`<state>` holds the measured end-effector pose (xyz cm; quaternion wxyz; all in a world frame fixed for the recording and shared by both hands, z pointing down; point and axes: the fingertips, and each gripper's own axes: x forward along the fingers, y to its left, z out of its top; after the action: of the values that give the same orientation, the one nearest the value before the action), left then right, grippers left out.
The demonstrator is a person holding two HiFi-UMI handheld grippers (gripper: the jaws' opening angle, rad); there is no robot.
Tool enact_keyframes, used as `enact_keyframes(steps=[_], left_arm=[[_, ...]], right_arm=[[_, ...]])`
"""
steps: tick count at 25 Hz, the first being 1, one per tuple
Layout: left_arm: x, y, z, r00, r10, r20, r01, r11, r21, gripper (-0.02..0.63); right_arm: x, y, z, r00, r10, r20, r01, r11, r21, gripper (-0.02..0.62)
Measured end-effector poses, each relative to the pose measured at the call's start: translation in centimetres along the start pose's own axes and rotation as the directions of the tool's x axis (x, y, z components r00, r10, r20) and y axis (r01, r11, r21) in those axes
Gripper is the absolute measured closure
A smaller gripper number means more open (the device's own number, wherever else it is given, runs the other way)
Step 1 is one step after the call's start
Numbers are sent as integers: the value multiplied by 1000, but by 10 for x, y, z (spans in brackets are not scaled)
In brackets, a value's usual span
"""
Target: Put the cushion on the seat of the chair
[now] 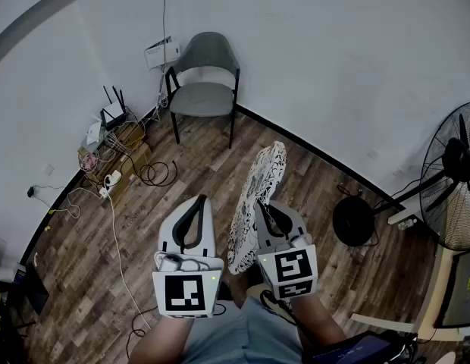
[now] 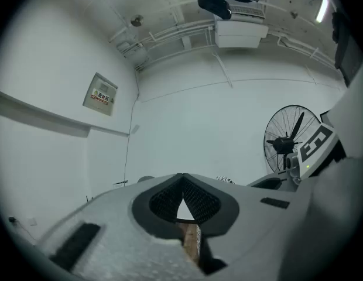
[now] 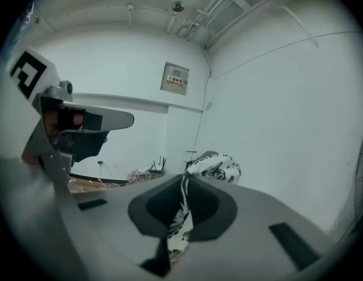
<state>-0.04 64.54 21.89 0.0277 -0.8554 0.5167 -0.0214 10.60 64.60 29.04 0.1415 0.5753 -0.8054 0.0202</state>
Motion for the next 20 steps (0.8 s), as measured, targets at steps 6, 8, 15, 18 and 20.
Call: enact_keyframes(steps=[6, 8, 15, 18, 20], left_arm=[[3, 10, -3, 1000, -5, 7, 5, 1000, -16, 597], [3, 16, -6, 1000, -6, 2, 6, 1000, -16, 597], [11, 35, -20, 999, 4, -33, -5, 1000, -23, 597], [21, 42, -26, 999, 9, -49, -10, 1000, -20, 597], [31, 50, -32, 998, 14, -60, -16, 1000, -20, 597]], right_arm=[[9, 3, 2, 1000, -2, 16, 2, 1000, 16, 583], [13, 6, -1, 1000, 5, 10, -5, 1000, 28, 581], [29, 2, 0, 1000, -21, -1, 21, 1000, 20, 581], [44, -3, 1, 1000, -20, 0, 20, 1000, 23, 581], [58, -7, 2, 1000, -18, -1, 18, 999, 28, 581]])
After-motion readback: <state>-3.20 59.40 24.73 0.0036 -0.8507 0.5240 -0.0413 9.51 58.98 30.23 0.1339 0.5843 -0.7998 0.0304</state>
